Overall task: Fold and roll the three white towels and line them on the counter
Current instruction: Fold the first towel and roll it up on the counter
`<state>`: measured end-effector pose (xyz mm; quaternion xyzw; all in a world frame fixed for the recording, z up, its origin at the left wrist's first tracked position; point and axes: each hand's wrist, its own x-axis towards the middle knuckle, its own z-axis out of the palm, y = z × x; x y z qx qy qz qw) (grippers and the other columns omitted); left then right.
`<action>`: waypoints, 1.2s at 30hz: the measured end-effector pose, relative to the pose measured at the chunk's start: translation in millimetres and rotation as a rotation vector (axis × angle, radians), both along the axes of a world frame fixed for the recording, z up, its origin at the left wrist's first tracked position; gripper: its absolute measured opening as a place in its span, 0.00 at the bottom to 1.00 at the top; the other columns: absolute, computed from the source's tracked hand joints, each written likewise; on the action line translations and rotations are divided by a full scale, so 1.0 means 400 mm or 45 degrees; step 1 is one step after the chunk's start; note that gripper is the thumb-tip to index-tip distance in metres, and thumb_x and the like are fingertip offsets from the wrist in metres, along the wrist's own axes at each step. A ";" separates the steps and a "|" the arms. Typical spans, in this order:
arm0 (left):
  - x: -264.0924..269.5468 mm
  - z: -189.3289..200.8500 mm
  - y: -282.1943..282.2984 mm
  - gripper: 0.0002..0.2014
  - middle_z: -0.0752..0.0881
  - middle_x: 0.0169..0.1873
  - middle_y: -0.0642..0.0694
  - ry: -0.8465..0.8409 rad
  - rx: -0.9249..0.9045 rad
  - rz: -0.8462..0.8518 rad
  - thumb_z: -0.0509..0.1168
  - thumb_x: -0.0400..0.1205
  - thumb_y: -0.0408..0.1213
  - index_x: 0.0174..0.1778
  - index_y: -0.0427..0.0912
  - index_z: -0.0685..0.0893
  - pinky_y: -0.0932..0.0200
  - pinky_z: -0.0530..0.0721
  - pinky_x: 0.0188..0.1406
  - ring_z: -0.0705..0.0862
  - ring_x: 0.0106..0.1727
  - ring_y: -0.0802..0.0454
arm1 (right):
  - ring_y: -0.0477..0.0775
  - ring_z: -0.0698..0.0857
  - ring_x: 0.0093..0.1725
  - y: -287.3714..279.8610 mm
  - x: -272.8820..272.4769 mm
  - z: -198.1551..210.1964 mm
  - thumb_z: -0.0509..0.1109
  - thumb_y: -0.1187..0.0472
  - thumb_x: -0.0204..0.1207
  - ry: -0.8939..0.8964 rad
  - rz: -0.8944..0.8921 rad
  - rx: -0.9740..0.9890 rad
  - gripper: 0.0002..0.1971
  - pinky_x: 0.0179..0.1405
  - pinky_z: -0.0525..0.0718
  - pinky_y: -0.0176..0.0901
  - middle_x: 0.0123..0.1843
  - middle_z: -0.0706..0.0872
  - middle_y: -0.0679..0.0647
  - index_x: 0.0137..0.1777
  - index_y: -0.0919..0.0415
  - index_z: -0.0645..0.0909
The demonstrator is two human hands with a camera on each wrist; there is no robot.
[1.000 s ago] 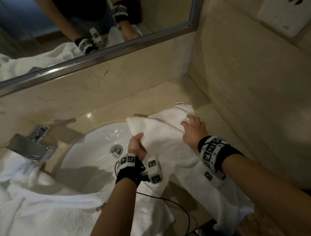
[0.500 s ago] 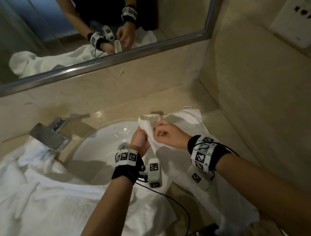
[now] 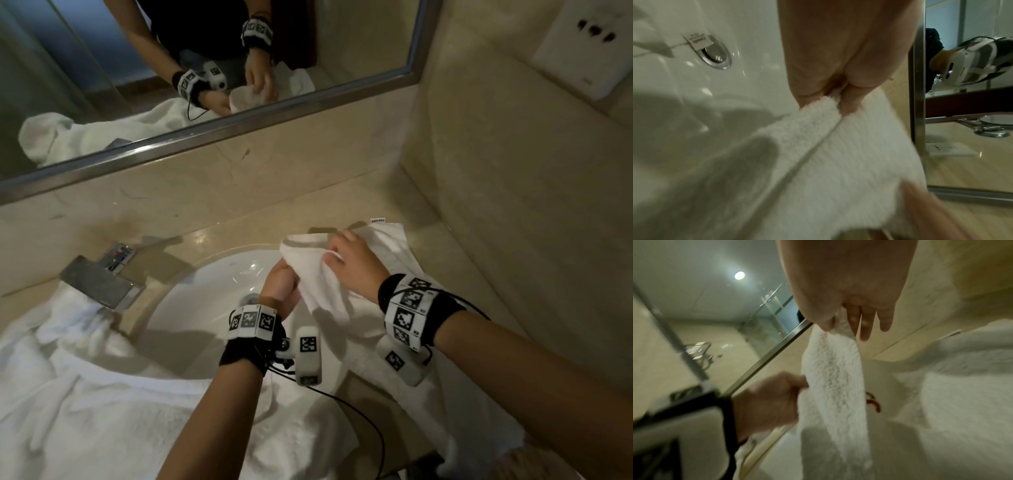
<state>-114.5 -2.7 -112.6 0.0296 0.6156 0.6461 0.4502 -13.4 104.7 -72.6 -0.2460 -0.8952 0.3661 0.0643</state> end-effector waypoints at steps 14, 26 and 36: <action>-0.040 0.046 0.064 0.39 0.66 0.67 0.47 0.895 -0.299 -0.448 0.65 0.71 0.20 0.76 0.54 0.66 0.52 0.73 0.68 0.66 0.71 0.46 | 0.50 0.74 0.36 0.114 0.033 -0.013 0.58 0.69 0.81 0.154 -0.267 -0.648 0.13 0.37 0.74 0.43 0.35 0.75 0.50 0.38 0.54 0.77; -0.071 0.020 0.128 0.12 0.80 0.64 0.52 0.914 -0.256 -1.155 0.68 0.78 0.32 0.56 0.48 0.81 0.62 0.68 0.59 0.75 0.65 0.56 | 0.39 0.73 0.32 0.264 0.073 -0.009 0.56 0.67 0.84 0.219 -0.615 -0.410 0.17 0.31 0.72 0.29 0.32 0.76 0.45 0.33 0.51 0.72; -0.003 0.013 0.196 0.16 0.82 0.50 0.47 0.785 -0.434 -1.183 0.67 0.81 0.38 0.64 0.38 0.82 0.63 0.71 0.54 0.78 0.53 0.53 | 0.38 0.80 0.28 0.267 0.070 -0.009 0.56 0.66 0.84 0.254 -0.583 -0.741 0.16 0.29 0.76 0.29 0.28 0.81 0.44 0.35 0.54 0.75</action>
